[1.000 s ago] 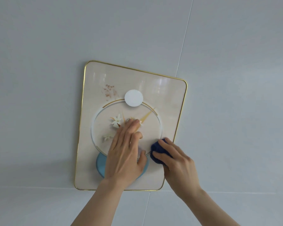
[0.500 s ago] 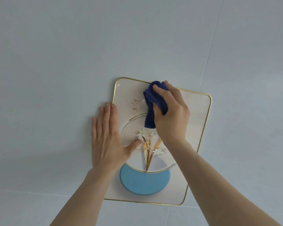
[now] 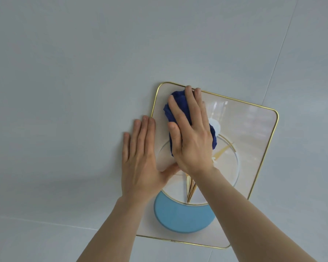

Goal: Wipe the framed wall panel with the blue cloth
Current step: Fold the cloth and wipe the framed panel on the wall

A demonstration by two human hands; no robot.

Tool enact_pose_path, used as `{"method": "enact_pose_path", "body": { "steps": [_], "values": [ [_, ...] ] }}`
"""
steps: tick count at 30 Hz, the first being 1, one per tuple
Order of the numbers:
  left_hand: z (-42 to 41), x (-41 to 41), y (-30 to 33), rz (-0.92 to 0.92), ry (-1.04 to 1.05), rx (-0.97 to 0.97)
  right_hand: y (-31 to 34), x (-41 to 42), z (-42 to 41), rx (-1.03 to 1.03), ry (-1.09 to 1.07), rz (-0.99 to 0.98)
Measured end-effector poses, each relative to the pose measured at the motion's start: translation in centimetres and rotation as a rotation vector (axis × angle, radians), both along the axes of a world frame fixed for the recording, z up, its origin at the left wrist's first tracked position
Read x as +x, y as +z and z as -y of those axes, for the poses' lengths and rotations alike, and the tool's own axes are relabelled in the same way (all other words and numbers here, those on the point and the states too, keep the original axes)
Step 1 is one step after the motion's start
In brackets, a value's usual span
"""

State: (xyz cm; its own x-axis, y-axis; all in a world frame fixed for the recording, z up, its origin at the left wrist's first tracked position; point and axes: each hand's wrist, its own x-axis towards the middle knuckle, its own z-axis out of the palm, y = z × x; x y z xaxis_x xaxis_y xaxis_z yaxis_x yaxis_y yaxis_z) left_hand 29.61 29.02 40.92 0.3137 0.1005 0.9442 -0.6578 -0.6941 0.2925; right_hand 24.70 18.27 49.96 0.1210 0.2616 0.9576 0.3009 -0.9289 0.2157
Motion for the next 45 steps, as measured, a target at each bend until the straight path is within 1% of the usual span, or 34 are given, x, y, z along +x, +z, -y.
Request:
{"method": "enact_pose_path", "body": {
  "steps": [4,9,14,16,22,25,31,40,45],
  "values": [
    [0.1,0.2,0.0,0.007,-0.022,-0.017,-0.6,0.3,1.3,-0.186,-0.124,0.017],
    [0.0,0.3,0.0,0.011,-0.017,-0.016,-1.2,0.2,2.1,-0.244,-0.127,0.030],
    [-0.1,0.6,-0.1,0.013,-0.045,0.002,-0.2,-0.9,3.9,-0.410,-0.164,0.027],
    [-0.1,0.8,-0.2,0.012,-0.054,0.001,0.5,-1.0,3.9,-0.394,-0.167,0.042],
    [0.0,1.0,-0.3,0.016,-0.082,-0.011,1.7,0.5,0.9,-0.055,-0.074,0.113],
    [0.0,1.0,-0.4,0.019,-0.084,-0.017,1.7,0.8,0.4,0.011,-0.036,0.093],
    [0.1,1.0,-0.4,0.031,-0.084,-0.031,1.5,0.5,1.7,-0.200,-0.080,0.070],
    [-0.2,0.2,-0.1,0.009,-0.057,-0.051,-1.5,-0.3,2.8,-0.247,-0.081,-0.035],
    [-0.7,-0.5,0.2,-0.041,-0.113,-0.031,-2.7,-2.0,3.2,-0.278,-0.087,-0.094]
  ]
}}
